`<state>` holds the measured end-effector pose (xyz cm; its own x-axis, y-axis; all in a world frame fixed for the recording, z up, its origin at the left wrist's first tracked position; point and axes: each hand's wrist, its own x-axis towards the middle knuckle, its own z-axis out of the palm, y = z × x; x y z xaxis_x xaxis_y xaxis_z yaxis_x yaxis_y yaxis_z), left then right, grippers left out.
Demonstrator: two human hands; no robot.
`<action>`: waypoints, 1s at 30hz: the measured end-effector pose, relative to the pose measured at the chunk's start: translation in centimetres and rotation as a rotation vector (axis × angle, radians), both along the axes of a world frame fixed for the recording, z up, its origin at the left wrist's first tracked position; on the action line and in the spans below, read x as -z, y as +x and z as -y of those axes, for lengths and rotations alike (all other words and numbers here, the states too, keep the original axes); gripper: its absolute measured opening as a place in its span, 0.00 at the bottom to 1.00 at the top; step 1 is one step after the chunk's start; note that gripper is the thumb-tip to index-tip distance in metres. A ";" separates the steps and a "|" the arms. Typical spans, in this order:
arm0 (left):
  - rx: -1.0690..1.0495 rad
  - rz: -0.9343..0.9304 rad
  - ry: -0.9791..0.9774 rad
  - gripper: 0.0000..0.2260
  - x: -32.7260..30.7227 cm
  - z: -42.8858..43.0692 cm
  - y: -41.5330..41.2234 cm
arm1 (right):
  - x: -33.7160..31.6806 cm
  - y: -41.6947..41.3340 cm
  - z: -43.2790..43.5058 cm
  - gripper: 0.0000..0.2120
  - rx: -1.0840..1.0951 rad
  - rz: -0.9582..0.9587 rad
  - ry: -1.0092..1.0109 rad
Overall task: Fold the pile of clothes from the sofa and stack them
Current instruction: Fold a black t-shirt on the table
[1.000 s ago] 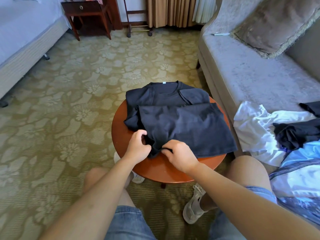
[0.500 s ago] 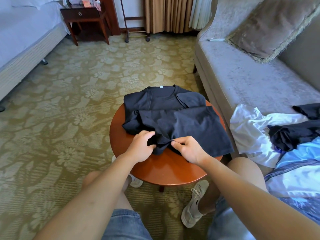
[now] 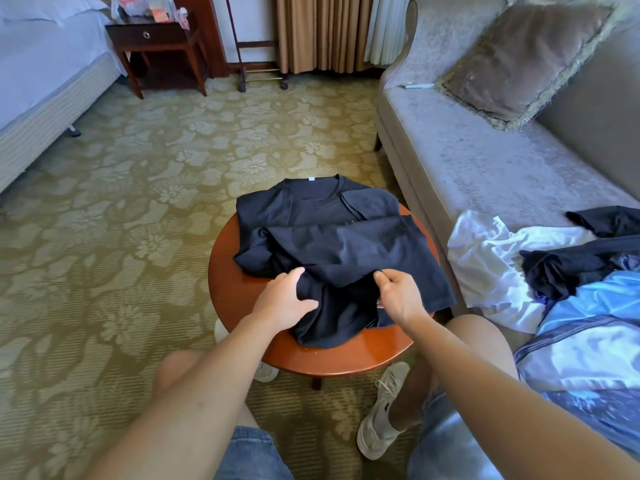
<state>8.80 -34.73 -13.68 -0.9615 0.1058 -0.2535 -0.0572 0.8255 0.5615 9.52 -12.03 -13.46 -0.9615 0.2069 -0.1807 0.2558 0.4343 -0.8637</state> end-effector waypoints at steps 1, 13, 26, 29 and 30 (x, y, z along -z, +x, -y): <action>0.001 0.016 -0.034 0.36 0.1 -0.3 0.0 | 0.0 -0.5 -0.1 0.19 0.050 0.004 -0.026; -0.110 -0.277 -0.084 0.25 0.5 -0.3 -0.6 | 1.9 -3.1 -1.6 0.20 0.177 0.140 0.005; -0.361 -0.069 0.415 0.05 -3.3 3.6 -0.6 | 1.0 -2.0 0.3 0.16 -0.004 0.016 0.015; -0.479 0.032 0.597 0.12 -5.0 6.6 1.4 | 0.2 -0.7 2.5 0.12 -0.128 0.014 0.020; -0.536 0.045 0.648 0.12 -5.4 7.5 2.1 | -0.1 -0.2 3.1 0.10 -0.197 0.032 -0.004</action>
<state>10.88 -42.21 -8.31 -0.9136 -0.2244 -0.3390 -0.3830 0.1954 0.9029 9.36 -15.17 -13.39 -0.9771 0.0147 -0.2121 0.1935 0.4749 -0.8585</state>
